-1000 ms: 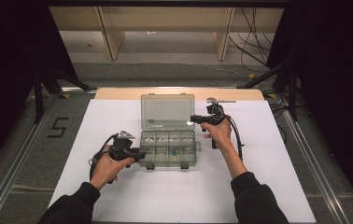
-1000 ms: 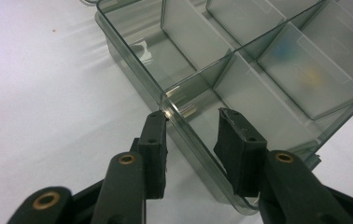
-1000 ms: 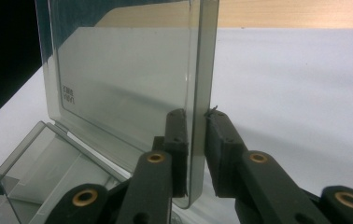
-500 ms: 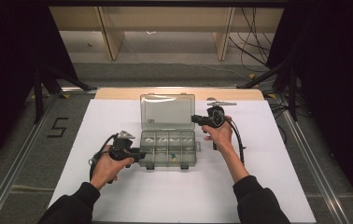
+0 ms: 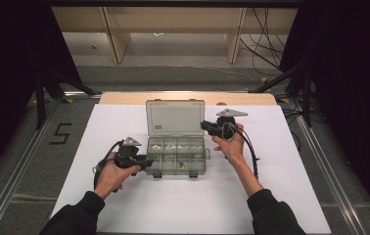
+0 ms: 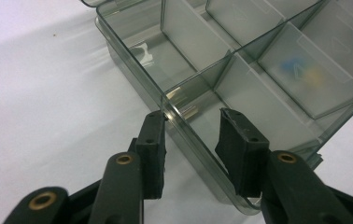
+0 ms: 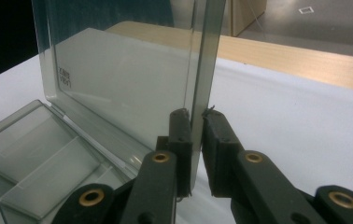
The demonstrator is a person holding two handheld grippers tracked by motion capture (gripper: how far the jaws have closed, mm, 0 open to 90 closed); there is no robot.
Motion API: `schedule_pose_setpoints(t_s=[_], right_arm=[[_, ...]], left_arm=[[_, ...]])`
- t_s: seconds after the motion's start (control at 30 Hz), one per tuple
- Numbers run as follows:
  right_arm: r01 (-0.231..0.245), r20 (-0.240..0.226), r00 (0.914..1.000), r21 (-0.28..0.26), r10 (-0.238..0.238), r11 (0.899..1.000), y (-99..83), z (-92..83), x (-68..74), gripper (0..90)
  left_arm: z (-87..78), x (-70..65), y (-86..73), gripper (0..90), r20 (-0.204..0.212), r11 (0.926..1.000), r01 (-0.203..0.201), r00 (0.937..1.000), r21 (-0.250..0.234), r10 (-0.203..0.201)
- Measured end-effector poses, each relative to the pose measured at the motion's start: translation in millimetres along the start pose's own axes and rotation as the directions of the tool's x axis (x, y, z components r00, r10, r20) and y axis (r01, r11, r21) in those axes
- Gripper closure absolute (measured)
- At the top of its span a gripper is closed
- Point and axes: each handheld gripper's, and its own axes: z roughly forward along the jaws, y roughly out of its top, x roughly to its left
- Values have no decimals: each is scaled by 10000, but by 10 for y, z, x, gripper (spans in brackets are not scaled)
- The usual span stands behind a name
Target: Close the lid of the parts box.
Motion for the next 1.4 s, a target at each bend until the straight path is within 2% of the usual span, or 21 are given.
schedule_pose_setpoints(t_s=[0.07,0.13,0.23,0.37,0.4,0.43,0.47,0.5,0.6,0.67,0.7,0.93,1.0,1.03,1.13,1.17,1.3,1.33,1.37,1.4], right_arm=[[185,78,9998,-74,-184,9998,-13,1,4,828],[254,94,9996,-153,-253,9996,-34,-2,13,827],[556,247,9982,-369,-547,9978,-52,-6,26,828],[634,259,9977,-401,-623,9972,-63,-21,38,828],[534,205,9984,-283,-529,9982,-66,-32,50,828],[666,348,9973,-367,-653,9971,-68,-36,48,828],[696,297,9972,-386,-685,9968,-69,-42,52,828],[724,335,9969,-399,-711,9966,-72,-45,57,828],[873,341,9957,-476,-857,9950,-79,-47,63,828],[765,301,9967,-366,-754,9964,-83,-52,72,828],[921,376,9952,-529,-902,9943,-86,-47,66,828],[1061,416,9937,-464,-1042,9933,-86,-60,76,827],[1055,407,9938,-558,-1033,9928,-91,-55,81,828],[1042,411,9939,-564,-1020,9930,-92,-57,82,828],[1074,463,9934,-637,-1046,9922,-96,-55,84,828],[1081,458,9934,-621,-1054,9922,-96,-56,87,828],[1128,468,9928,-654,-1099,9915,-99,-58,88,828],[1158,471,9925,-640,-1129,9912,-98,-59,88,828],[1179,492,9921,-468,-1156,9919,-95,-74,88,828],[1150,473,9926,-636,-1121,9913,-99,-59,88,828]], left_arm=[[-8,-1,3,600,-45,9999,-146,9999,-44,146],[-25,-11,13,520,-98,9999,-43,9999,-149,41],[-63,-28,33,506,-21,9995,-73,10000,-292,72],[-123,-20,79,440,-82,9985,-32,10000,-541,28],[-151,-7,95,437,-64,9988,-202,9998,-448,200],[-163,-15,111,428,-91,9979,-85,9999,-645,80],[-177,-20,129,417,-143,9967,39,9999,-814,-51],[-217,-4,155,411,-161,9970,-221,9996,-746,210],[-264,1,217,387,-190,9953,-224,9996,-943,207],[-273,-16,265,368,-205,9915,-16,9998,-1302,-10],[-279,-17,289,361,-246,9900,-35,9997,-1409,0],[-353,-7,494,327,-408,9804,-171,9991,-1964,93],[-392,12,572,343,-388,9791,-234,9991,-2019,158],[-396,8,606,349,-363,9743,-55,9993,-2253,-28],[-450,32,699,415,-420,9687,-232,9990,-2470,133],[-455,34,732,435,-362,9635,-76,9993,-2676,-21],[-504,84,849,546,-463,9595,-267,9988,-2804,143],[-510,86,879,571,-475,9547,-217,9988,-2968,80],[-527,96,906,599,-518,9559,-288,9986,-2924,143],[-527,98,941,639,-554,9537,-308,9984,-2990,149]])
